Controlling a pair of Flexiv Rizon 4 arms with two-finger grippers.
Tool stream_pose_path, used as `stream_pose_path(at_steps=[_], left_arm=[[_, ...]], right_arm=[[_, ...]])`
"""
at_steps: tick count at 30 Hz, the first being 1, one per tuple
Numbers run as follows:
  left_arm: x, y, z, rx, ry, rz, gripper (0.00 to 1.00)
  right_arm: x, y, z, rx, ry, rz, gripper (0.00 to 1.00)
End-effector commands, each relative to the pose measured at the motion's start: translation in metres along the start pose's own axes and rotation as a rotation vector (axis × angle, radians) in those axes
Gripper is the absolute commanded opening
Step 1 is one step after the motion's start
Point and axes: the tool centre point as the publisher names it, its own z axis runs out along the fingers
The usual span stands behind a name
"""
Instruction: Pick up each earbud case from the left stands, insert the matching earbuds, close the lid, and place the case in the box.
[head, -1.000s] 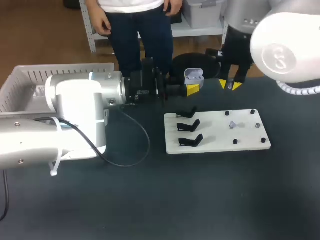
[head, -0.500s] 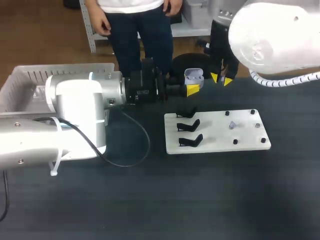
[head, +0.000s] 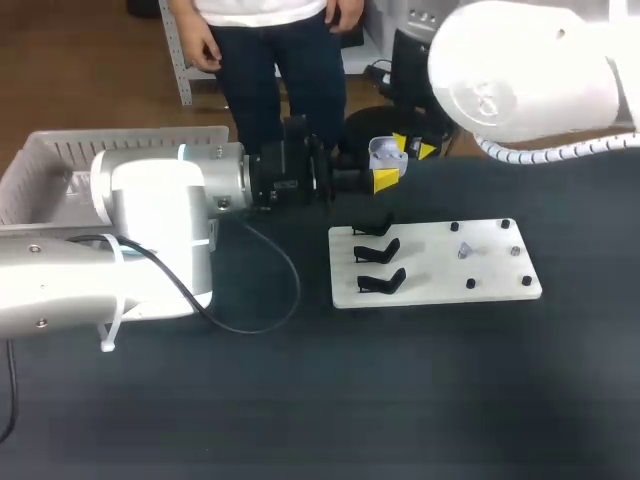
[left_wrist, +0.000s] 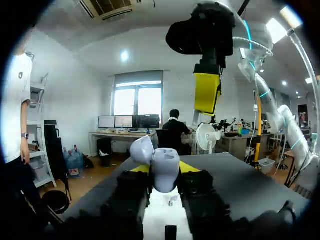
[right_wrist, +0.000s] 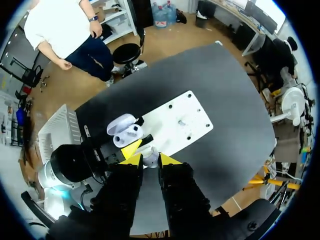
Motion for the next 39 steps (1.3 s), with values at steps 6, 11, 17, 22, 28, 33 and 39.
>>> stream_pose_path(at_steps=[6,11,17,22,28,33,39], left_arm=[[0.001,-0.002,0.000,-0.009,-0.006,0.005,0.00],[0.001,-0.002,0.000,-0.009,-0.006,0.005,0.00],[0.001,-0.002,0.000,-0.009,-0.006,0.005,0.00],[0.001,-0.002,0.000,-0.009,-0.006,0.005,0.00],[0.001,-0.002,0.000,-0.009,-0.006,0.005,0.00],[0.001,-0.002,0.000,-0.009,-0.006,0.005,0.00],[0.001,-0.002,0.000,-0.009,-0.006,0.005,0.00]], right_arm=[[-0.009,0.024,0.012,0.027,0.019,-0.026,0.00],[-0.013,0.025,0.021,0.029,0.026,-0.029,0.00],[-0.018,0.025,0.028,0.031,0.034,-0.030,0.00],[-0.019,0.026,0.029,0.030,0.033,-0.033,0.00],[-0.020,0.025,0.031,0.028,0.035,-0.034,0.00],[-0.019,0.024,0.032,0.032,0.035,-0.039,0.00],[-0.019,0.025,0.034,0.036,0.041,-0.043,0.00]])
